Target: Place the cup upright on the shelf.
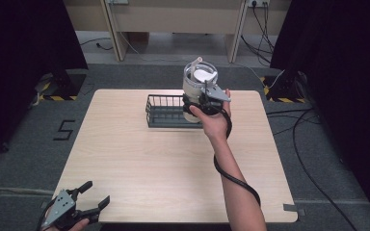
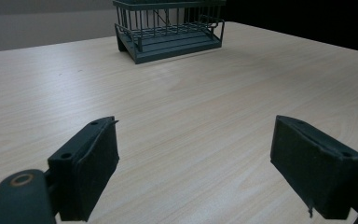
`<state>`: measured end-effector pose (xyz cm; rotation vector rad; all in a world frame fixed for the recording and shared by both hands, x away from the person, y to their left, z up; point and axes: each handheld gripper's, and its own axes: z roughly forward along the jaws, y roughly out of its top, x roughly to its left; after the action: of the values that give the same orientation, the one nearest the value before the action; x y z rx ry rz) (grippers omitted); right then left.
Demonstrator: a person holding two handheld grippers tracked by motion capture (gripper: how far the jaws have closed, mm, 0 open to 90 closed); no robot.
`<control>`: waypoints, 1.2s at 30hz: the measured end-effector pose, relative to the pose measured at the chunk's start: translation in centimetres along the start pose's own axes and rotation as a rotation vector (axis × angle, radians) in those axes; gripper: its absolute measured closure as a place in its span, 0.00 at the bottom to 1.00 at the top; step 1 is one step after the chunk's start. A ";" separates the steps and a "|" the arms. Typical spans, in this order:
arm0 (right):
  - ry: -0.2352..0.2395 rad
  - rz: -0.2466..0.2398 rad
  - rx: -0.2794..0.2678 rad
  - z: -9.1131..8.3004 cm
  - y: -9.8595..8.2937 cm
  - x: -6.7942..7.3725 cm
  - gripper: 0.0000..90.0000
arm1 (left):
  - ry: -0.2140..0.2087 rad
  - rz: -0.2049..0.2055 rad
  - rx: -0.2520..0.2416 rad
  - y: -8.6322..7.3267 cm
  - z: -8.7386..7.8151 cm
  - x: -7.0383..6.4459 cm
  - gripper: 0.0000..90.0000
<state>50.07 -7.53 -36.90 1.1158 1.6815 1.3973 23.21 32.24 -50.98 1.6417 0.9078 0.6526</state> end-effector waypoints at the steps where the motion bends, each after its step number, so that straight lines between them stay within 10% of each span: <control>1: 0.000 0.001 -0.002 0.2 0.2 0.0 0.11 | 0.000 0.000 -0.001 0.0 0.0 0.0 0.16; 36: -0.029 0.024 0.023 6.4 2.3 0.9 0.11 | -0.005 -0.003 -0.008 0.0 0.0 0.0 0.16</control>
<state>55.87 -3.97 -35.86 1.1671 1.6732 1.3729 23.17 32.25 -50.94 1.6344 0.9024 0.6486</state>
